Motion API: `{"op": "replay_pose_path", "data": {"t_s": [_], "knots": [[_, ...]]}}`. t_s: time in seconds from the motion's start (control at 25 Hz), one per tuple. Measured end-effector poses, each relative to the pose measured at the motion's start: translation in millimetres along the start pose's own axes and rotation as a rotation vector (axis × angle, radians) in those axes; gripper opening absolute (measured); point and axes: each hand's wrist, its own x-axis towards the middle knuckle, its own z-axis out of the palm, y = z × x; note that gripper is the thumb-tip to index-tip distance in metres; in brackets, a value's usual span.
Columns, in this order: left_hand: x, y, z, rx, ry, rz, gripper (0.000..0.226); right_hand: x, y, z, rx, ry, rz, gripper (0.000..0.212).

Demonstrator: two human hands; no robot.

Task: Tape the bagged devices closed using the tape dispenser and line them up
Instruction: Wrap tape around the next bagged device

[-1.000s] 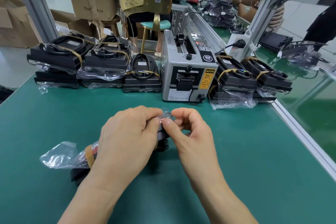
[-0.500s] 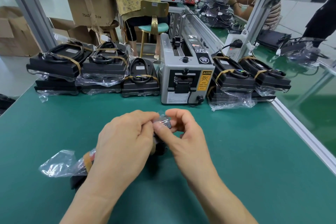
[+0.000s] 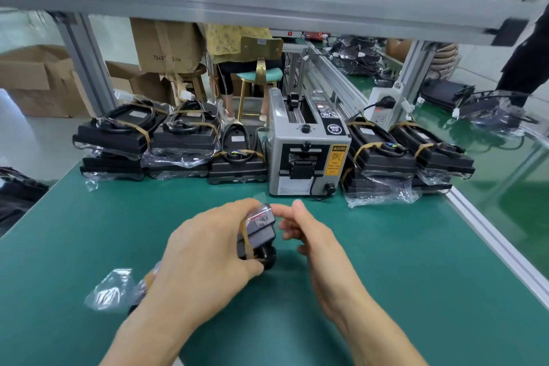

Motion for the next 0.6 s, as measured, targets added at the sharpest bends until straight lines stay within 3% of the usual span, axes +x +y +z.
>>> {"op": "replay_pose_path", "data": {"t_s": [0.16, 0.4, 0.6], "knots": [[5.2, -15.0, -18.2, -0.5, 0.116, 0.096, 0.07, -5.2, -7.8, -12.5, -0.113, -0.057, -0.295, 0.055], [10.2, -28.6, -14.8, -1.082, 0.194, 0.228, 0.079, 1.9, -51.4, -26.1, -0.671, -0.156, -0.637, 0.102], [3.2, -43.3, -6.0, -1.183, 0.165, 0.166, 0.078, 19.8, -62.0, -25.7, -0.777, -0.225, -0.674, 0.078]]}}
